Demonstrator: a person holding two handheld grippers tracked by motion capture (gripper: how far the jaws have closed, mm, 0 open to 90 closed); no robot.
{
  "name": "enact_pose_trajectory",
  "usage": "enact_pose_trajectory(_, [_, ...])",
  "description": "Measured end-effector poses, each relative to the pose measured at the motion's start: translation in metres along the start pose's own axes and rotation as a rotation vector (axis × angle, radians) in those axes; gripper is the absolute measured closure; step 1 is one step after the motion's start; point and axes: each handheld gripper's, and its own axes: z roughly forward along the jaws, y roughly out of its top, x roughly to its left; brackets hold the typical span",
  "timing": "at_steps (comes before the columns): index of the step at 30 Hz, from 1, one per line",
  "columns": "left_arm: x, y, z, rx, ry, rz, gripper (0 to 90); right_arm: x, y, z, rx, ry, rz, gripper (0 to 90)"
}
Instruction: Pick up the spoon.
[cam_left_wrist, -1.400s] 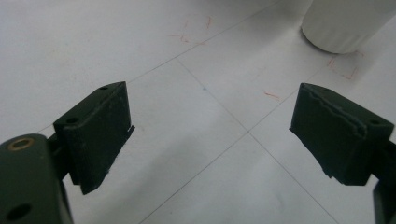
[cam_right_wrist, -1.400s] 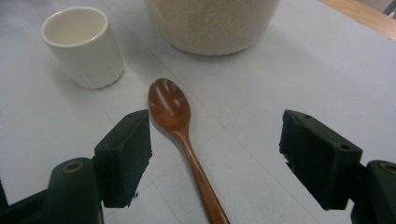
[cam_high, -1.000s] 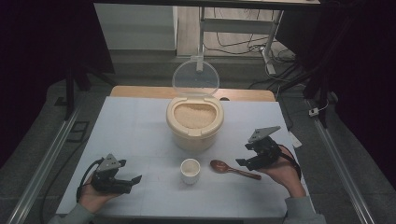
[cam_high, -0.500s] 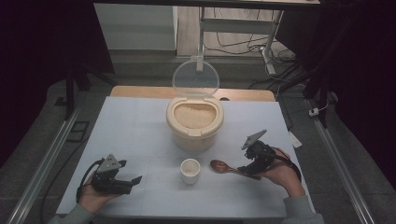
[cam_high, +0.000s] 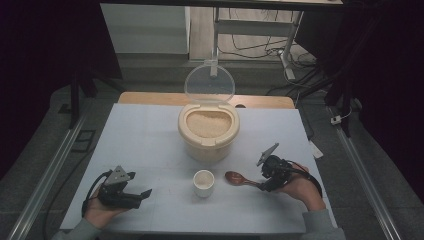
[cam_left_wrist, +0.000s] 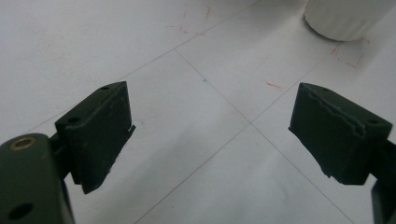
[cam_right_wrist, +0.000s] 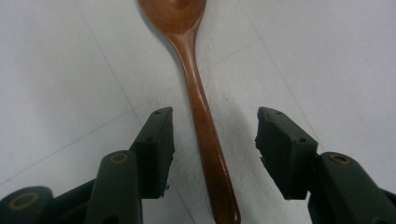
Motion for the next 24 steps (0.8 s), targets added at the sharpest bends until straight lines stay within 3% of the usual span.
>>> enact_pose_trajectory(7, [0.0,0.0,0.0,0.002,0.0,0.006,12.9,0.0,0.0,0.007,0.033,0.001,-0.013,55.3])
enact_pose_trajectory(12, [0.0,-0.001,0.001,0.005,0.001,0.006,12.9,-0.001,0.001,0.012,0.064,0.004,-0.054,64.1])
enact_pose_trajectory(24, [-0.001,-0.001,0.002,0.012,-0.001,0.012,12.9,0.001,0.003,0.015,0.071,-0.006,-0.101,73.9])
